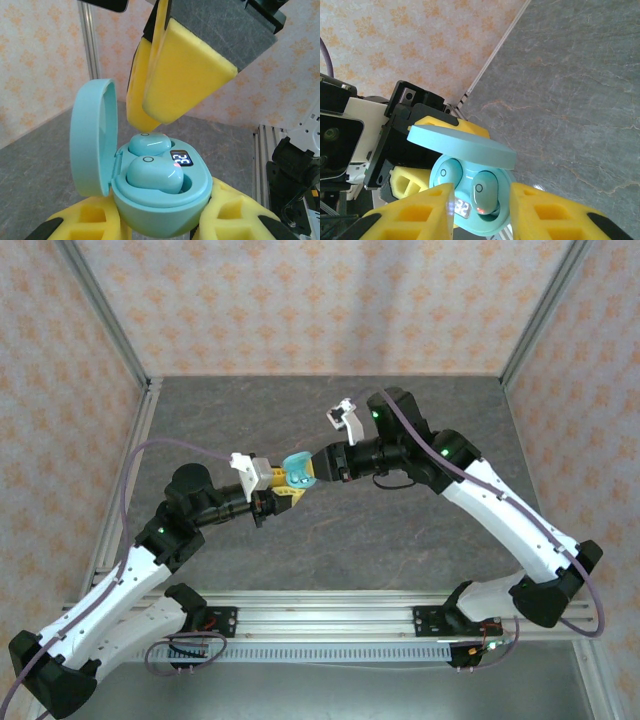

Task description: Insert the wireless bluetooth earbuds into the charging case

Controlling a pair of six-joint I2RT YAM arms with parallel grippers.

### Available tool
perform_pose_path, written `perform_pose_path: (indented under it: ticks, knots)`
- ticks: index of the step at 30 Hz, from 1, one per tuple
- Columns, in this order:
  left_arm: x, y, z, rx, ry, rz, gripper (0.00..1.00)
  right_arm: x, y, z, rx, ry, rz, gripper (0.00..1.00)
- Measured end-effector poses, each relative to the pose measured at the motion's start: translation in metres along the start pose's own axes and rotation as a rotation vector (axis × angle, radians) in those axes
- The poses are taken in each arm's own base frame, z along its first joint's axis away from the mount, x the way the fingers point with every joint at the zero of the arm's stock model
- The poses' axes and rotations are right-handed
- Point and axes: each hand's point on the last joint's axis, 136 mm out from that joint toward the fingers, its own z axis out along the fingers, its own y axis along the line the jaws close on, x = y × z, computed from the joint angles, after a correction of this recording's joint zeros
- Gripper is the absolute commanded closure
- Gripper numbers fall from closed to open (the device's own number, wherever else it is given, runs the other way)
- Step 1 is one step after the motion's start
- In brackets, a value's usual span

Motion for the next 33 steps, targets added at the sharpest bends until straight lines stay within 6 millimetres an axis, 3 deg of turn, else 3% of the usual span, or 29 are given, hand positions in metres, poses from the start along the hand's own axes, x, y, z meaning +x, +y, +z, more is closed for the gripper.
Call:
perform_pose_path:
  ticks: [15, 25, 28, 33]
  knots:
    - [-0.001, 0.000, 0.000, 0.000, -0.001, 0.001, 0.91, -0.008, -0.004, -0.010, 0.069, -0.047, 0.006, 0.61]
    - [-0.003, -0.001, -0.001, 0.001, -0.008, 0.006, 0.91, -0.042, 0.008, -0.035, 0.103, -0.182, -0.006, 0.59]
    - [-0.005, -0.003, -0.001, 0.007, -0.011, 0.008, 0.91, -0.050, 0.007, -0.031, 0.103, -0.187, 0.000, 0.57]
    - [-0.005, -0.004, -0.001, 0.011, -0.010, 0.008, 0.91, -0.049, -0.008, -0.007, 0.114, -0.134, 0.029, 0.56]
